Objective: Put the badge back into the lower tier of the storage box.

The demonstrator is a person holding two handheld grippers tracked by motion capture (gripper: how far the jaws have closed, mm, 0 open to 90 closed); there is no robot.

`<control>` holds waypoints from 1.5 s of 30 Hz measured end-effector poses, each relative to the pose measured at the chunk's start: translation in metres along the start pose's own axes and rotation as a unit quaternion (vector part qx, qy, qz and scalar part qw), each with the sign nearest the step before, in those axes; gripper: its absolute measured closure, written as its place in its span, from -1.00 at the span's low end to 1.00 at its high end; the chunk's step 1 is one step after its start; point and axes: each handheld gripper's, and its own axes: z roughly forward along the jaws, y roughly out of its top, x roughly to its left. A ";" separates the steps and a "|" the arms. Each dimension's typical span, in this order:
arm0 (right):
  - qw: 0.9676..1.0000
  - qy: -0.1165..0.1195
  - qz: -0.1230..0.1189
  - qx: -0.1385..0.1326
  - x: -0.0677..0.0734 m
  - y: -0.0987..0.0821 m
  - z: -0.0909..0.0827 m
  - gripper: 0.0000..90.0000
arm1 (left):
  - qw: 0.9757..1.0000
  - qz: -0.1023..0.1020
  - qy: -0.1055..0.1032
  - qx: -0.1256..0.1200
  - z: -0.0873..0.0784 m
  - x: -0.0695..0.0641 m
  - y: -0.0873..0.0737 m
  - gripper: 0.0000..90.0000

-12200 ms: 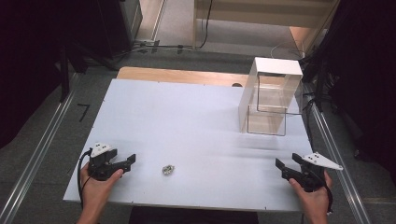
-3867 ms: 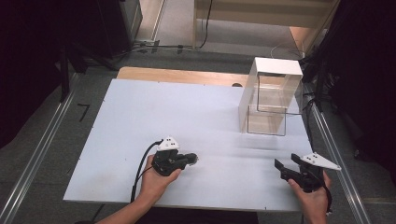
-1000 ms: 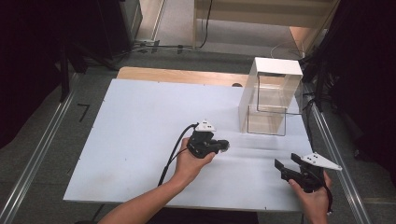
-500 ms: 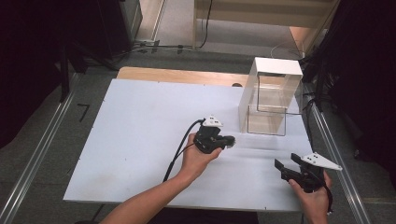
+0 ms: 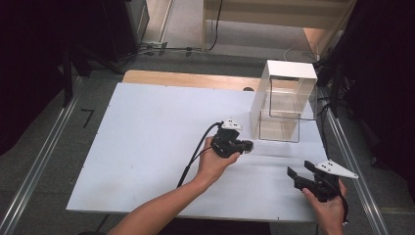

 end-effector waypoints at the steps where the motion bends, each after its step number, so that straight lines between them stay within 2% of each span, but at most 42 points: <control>1: 1.000 0.000 0.000 0.000 0.000 0.000 0.000 -0.45 | 1.000 -0.001 0.000 -0.001 0.001 0.000 0.001 0.97; 17: 1.000 0.001 0.000 0.000 -0.001 0.000 0.000 -0.45 | 1.000 0.002 -0.005 0.001 0.008 -0.002 0.010 0.97; 45: 1.000 0.002 0.003 -0.001 -0.002 0.000 0.000 -0.45 | 1.000 0.002 0.003 -0.004 0.019 -0.002 0.032 0.97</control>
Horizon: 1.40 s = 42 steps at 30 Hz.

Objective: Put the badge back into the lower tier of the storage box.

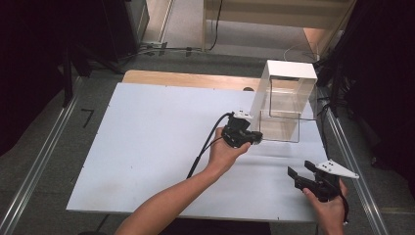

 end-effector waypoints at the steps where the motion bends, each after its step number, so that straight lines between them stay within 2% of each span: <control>1: 1.000 0.000 0.000 0.000 0.000 0.000 0.000 -0.45 | 1.000 0.000 -0.001 -0.001 0.001 0.000 0.001 0.97; 21: 1.000 0.001 -0.001 -0.002 -0.001 0.000 -0.001 -0.45 | 1.000 -0.009 0.012 -0.003 0.013 0.003 0.016 0.97; 42: 1.000 0.002 0.000 -0.004 -0.002 0.000 -0.001 -0.45 | 1.000 -0.005 0.027 -0.001 0.027 0.007 0.024 0.97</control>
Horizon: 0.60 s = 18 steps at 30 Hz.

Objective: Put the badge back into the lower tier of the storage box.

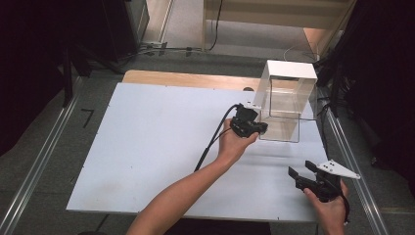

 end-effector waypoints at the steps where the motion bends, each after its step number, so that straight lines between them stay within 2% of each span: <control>1: 1.000 0.000 0.000 0.000 0.000 0.000 0.000 -0.45 | 1.000 0.000 0.000 0.000 0.001 0.000 0.000 0.97; 12: 1.000 0.000 0.000 0.000 -0.001 0.000 0.000 -0.45 | 1.000 0.003 0.004 0.004 0.008 -0.002 0.001 0.97; 16: 1.000 0.000 0.000 0.000 0.000 0.000 0.000 -0.45 | 1.000 0.005 0.005 0.002 0.008 -0.003 0.001 0.78; 18: 1.000 0.000 0.000 0.000 -0.001 0.000 0.000 -0.45 | 1.000 0.009 0.006 0.003 0.007 -0.003 0.001 0.76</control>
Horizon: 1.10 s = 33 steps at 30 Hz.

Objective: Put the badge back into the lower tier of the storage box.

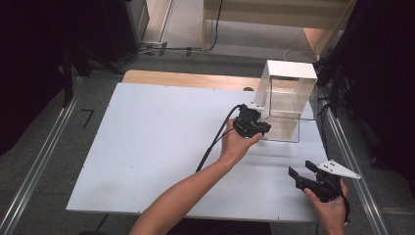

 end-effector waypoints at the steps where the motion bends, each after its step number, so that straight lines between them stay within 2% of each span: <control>1: 1.000 0.000 0.000 0.000 0.000 0.000 0.000 -0.45 | 1.000 0.000 0.000 -0.001 -0.001 0.000 0.000 0.75; 7: 1.000 0.000 0.000 0.000 0.000 0.000 0.000 -0.45 | 1.000 0.003 0.001 0.000 -0.008 0.001 -0.001 0.66; 18: 1.000 -0.002 0.000 0.001 0.000 0.000 0.000 -0.45 | 1.000 -0.004 -0.001 0.005 -0.027 0.008 -0.017 0.43; 27: 1.000 -0.004 0.001 0.002 0.000 -0.001 -0.001 -0.45 | 1.000 -0.016 0.007 0.000 -0.057 0.021 -0.038 0.18; 33: 1.000 -0.005 0.001 0.003 0.001 -0.001 -0.001 -0.45 | 0.999 -0.030 0.023 -0.004 -0.083 0.036 -0.059 0.10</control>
